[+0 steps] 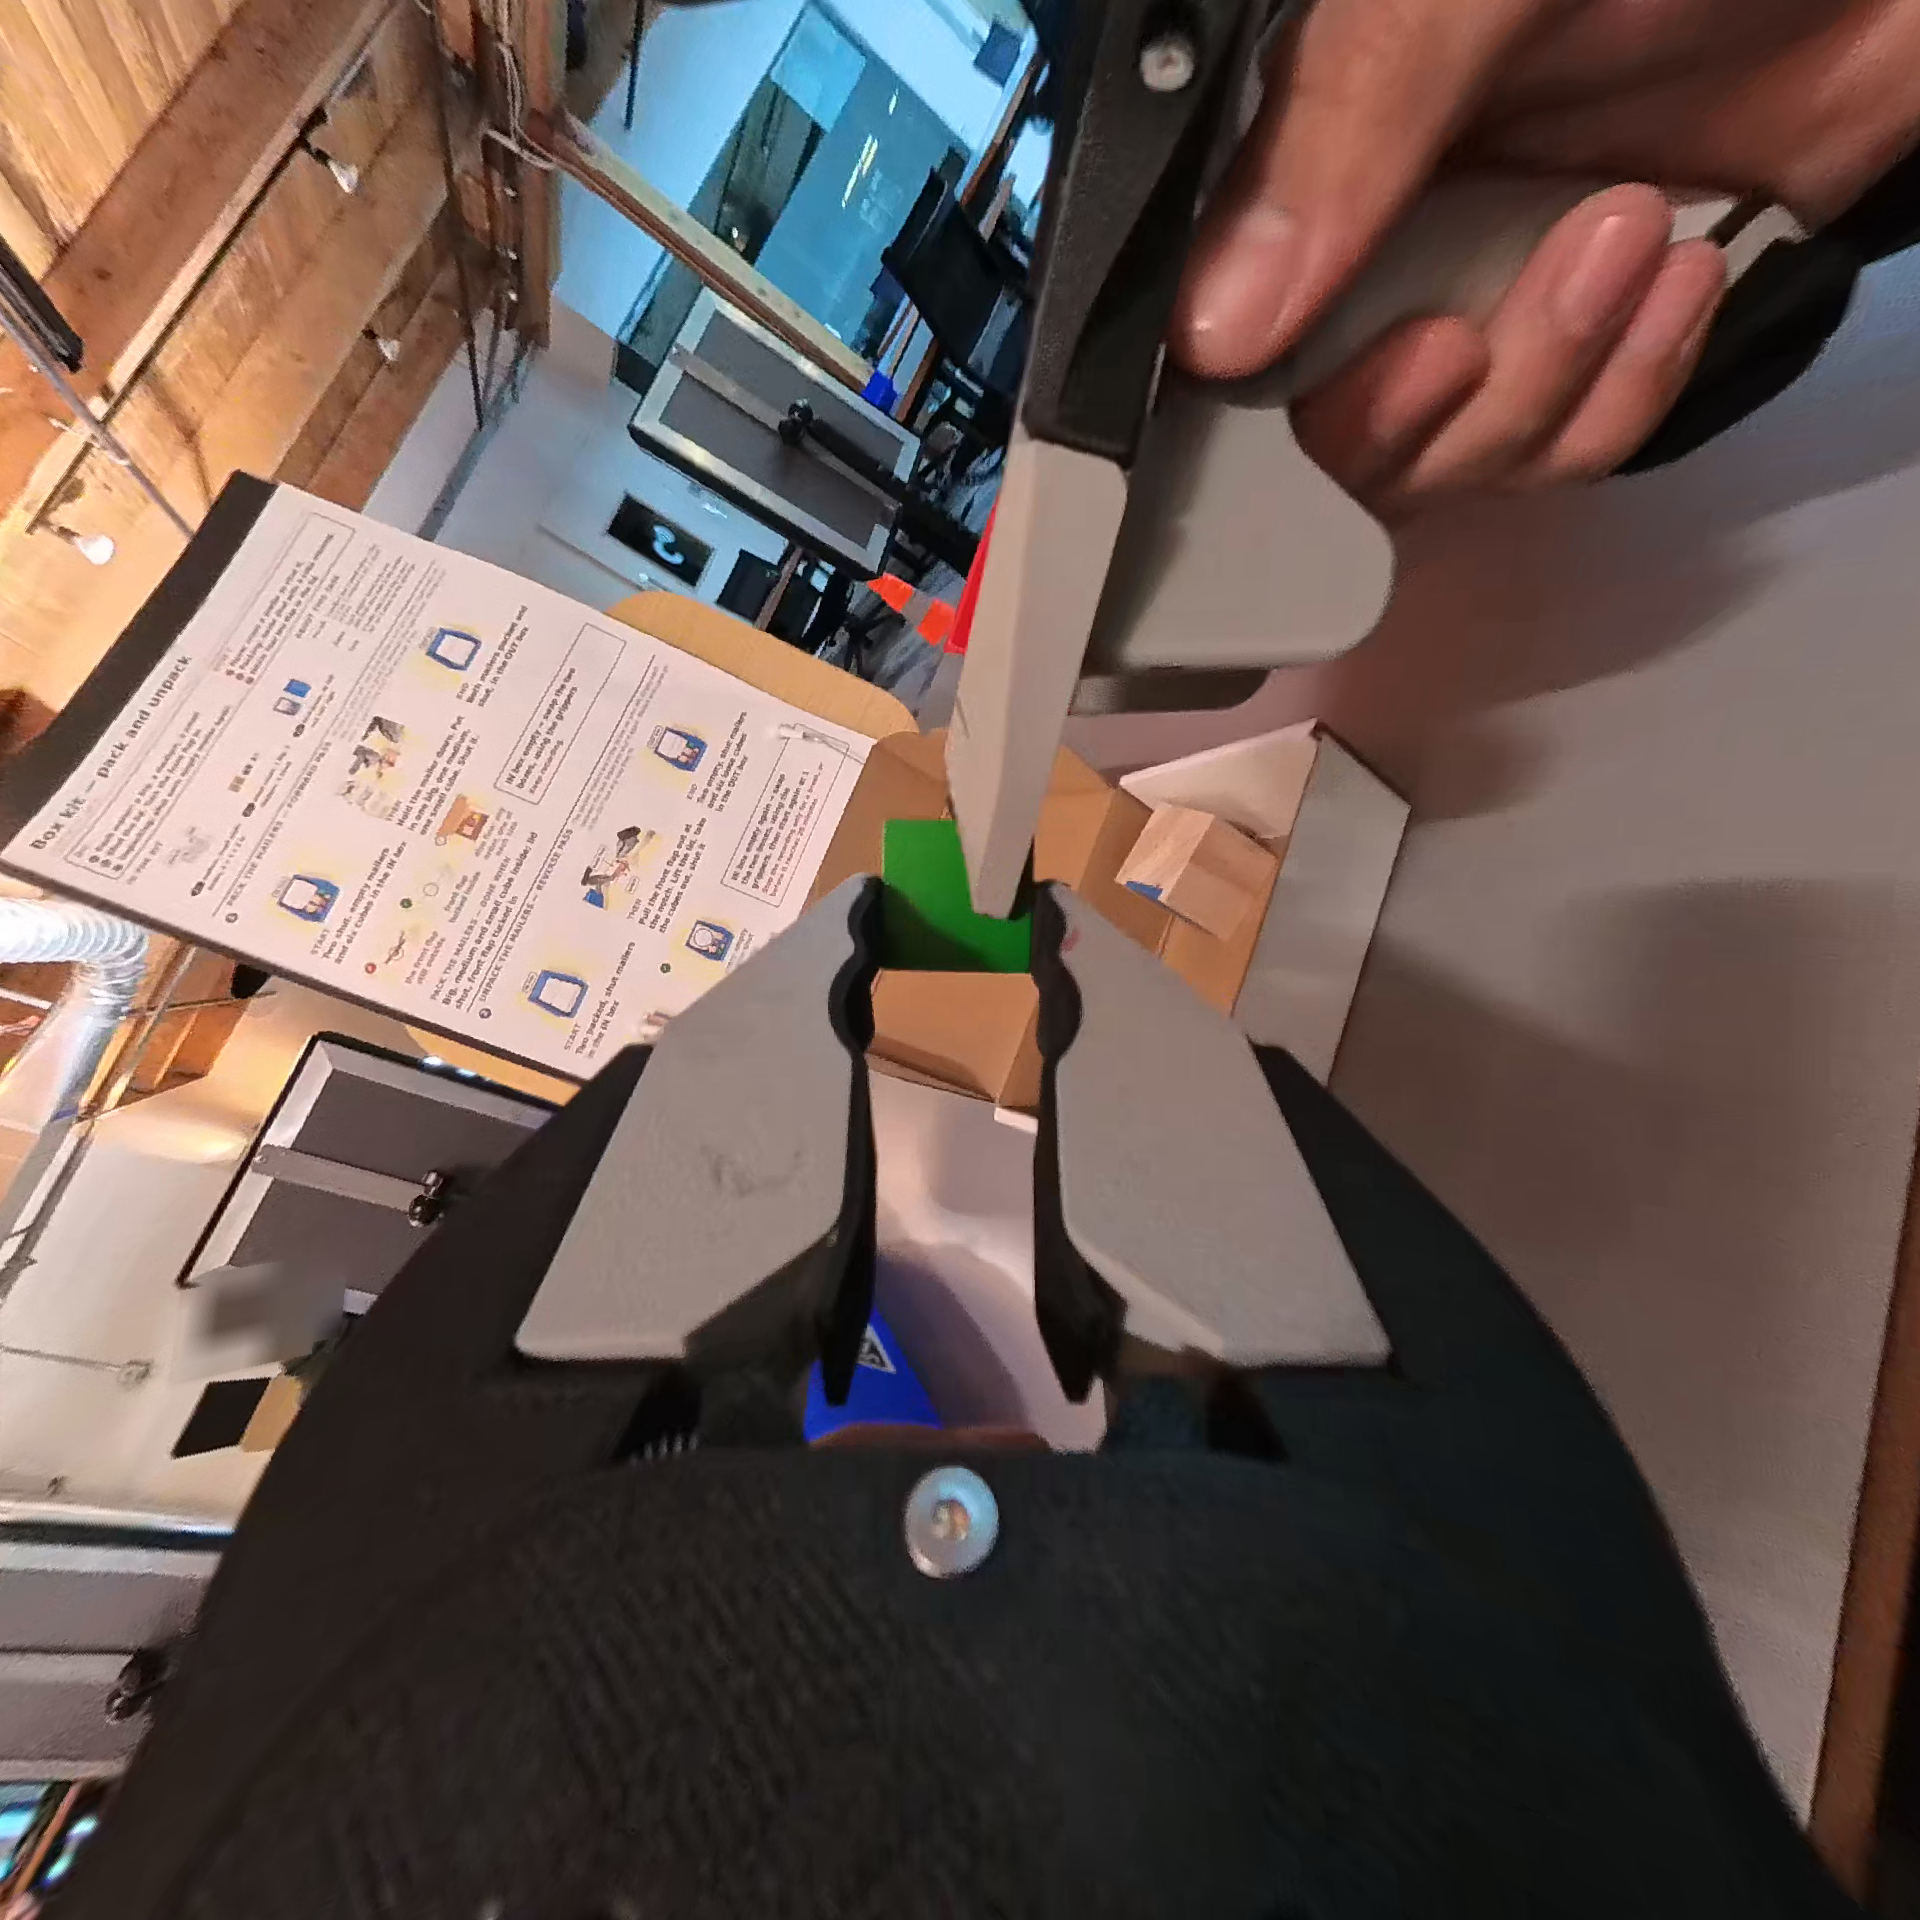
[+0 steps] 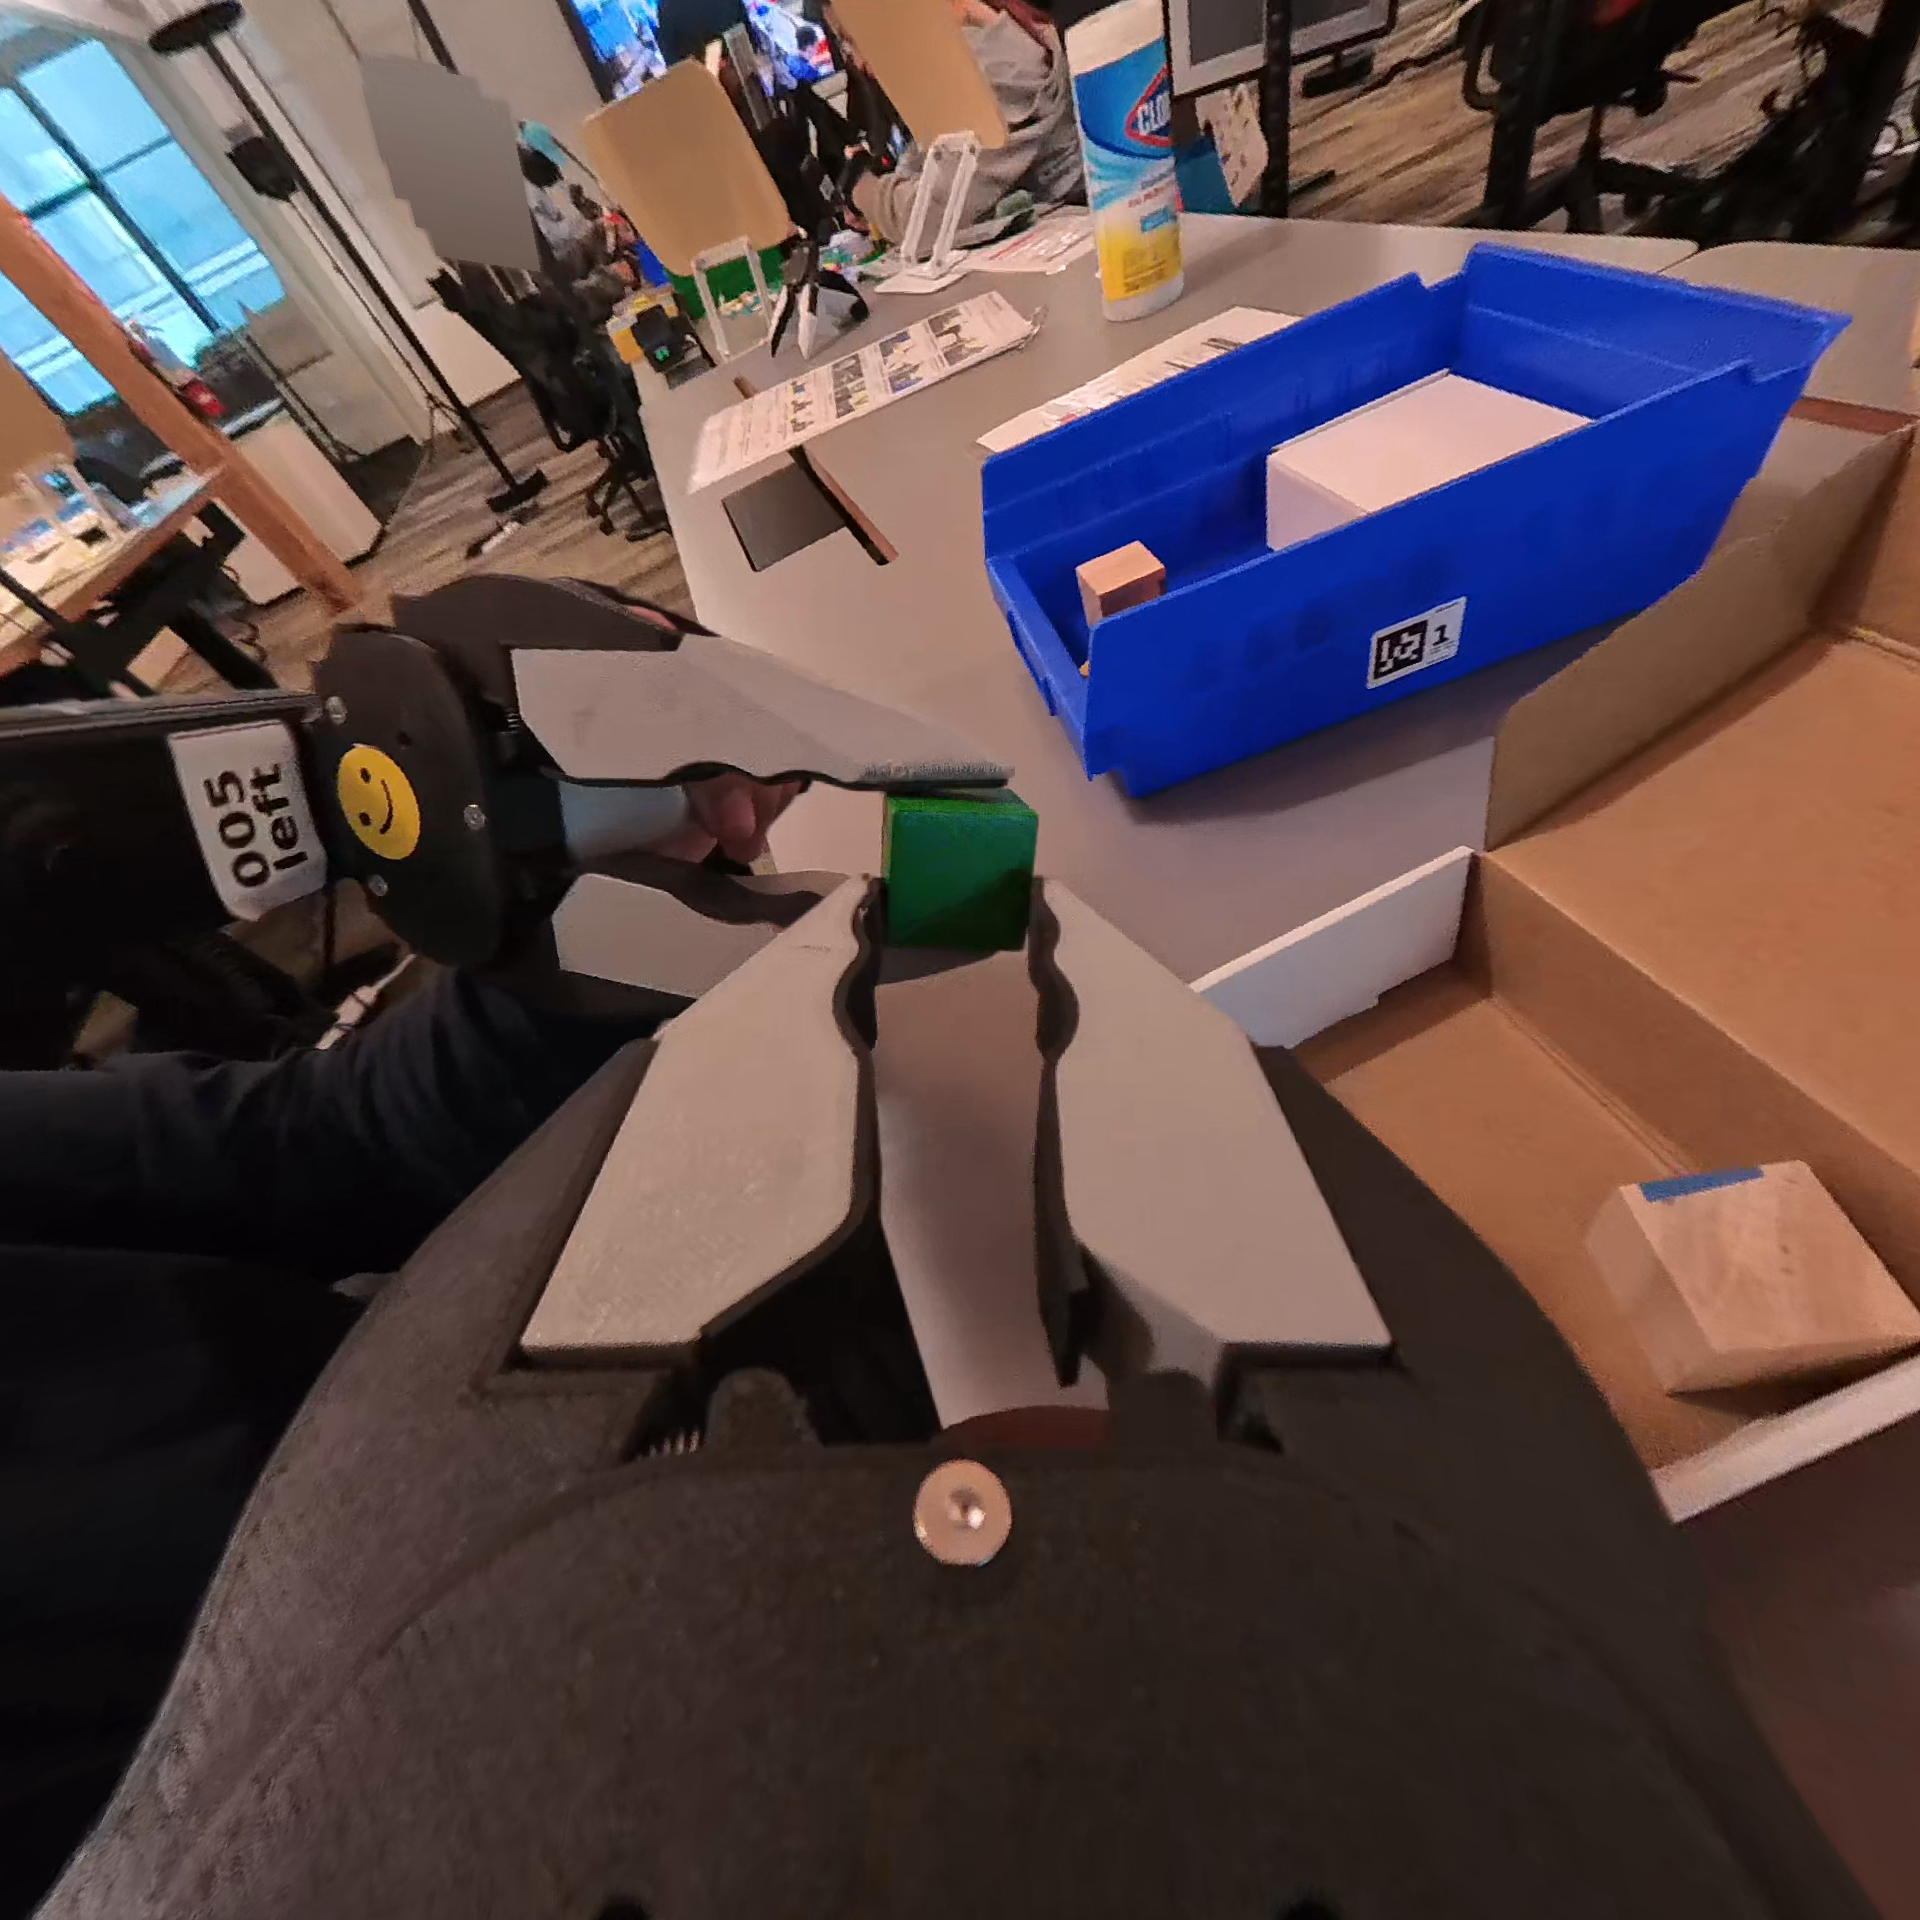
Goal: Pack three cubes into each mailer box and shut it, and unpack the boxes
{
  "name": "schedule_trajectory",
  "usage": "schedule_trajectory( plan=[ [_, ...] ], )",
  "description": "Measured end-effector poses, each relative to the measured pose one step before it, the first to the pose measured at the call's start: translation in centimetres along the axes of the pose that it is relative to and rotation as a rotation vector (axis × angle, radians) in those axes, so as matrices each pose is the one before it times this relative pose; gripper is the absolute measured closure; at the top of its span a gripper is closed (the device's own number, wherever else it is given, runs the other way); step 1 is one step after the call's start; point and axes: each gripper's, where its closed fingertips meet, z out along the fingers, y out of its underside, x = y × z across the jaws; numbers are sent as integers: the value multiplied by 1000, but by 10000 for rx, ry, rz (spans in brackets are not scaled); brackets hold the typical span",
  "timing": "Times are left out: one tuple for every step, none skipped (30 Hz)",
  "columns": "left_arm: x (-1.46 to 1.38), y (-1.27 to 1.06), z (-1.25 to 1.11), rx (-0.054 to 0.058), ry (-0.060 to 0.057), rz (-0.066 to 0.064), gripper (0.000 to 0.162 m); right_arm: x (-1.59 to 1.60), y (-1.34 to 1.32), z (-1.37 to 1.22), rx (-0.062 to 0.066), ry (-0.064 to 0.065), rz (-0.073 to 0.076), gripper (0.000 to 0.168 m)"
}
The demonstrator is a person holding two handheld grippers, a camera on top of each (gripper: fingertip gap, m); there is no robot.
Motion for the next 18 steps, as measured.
schedule_trajectory(
  plan=[
    [16, 283, 140, -177, -42, 127, 136, 212, 93, 137, -109, 115, -58, 143],
    [47, 244, 136, -103, -11, 93, 136, 208, 46, 117, -70, 118, -72, 144],
    [-25, 219, 130, -51, -25, -23, 136, 193, -17, 122, -27, 116, -62, 144],
    [4, 254, 101, -55, 22, -94, 136, 188, -20, 121, -48, 98, -70, 144],
    [49, 285, 68, -69, 123, -214, 136, 359, -66, 70, -55, 183, -74, 144],
    [-84, 434, 14, -149, 119, -282, 137, 801, -204, -45, -20, 420, -132, 144],
    [-330, 512, -122, -129, 42, -227, 138, 1281, -274, -171, -20, 659, -246, 144],
    [-420, 468, -316, -4, 40, -211, 147, 1656, -128, -162, -119, 802, -345, 144],
    [-422, 430, -478, 70, 96, -257, 156, 1599, 193, 43, -290, 677, -340, 144],
    [-563, 541, -521, 2, 67, -334, 159, 1199, 643, 359, -503, 378, -247, 144],
    [-708, 703, -487, -122, 5, -383, 159, 889, 833, 614, -587, 210, -140, 144],
    [-1073, 767, -408, -190, -244, -367, 159, 862, 750, 754, -515, 299, -151, 144],
    [-1280, 809, -314, -261, -386, -352, 161, 801, 758, 873, -535, 372, -290, 144],
    [-1203, 880, -143, -352, -330, -423, 162, 637, 891, 980, -670, 348, -369, 144],
    [-1022, 917, -4, -412, -228, -519, 162, 554, 807, 1015, -643, 357, -335, 144],
    [-923, 809, 81, -360, -201, -547, 161, 416, 614, 991, -521, 295, -274, 144],
    [-760, 590, 76, -223, -141, -525, 158, 170, 628, 955, -526, 126, -208, 144],
    [-489, 431, 50, -102, 24, -506, 157, -15, 668, 908, -543, 6, -107, 144]
  ],
)
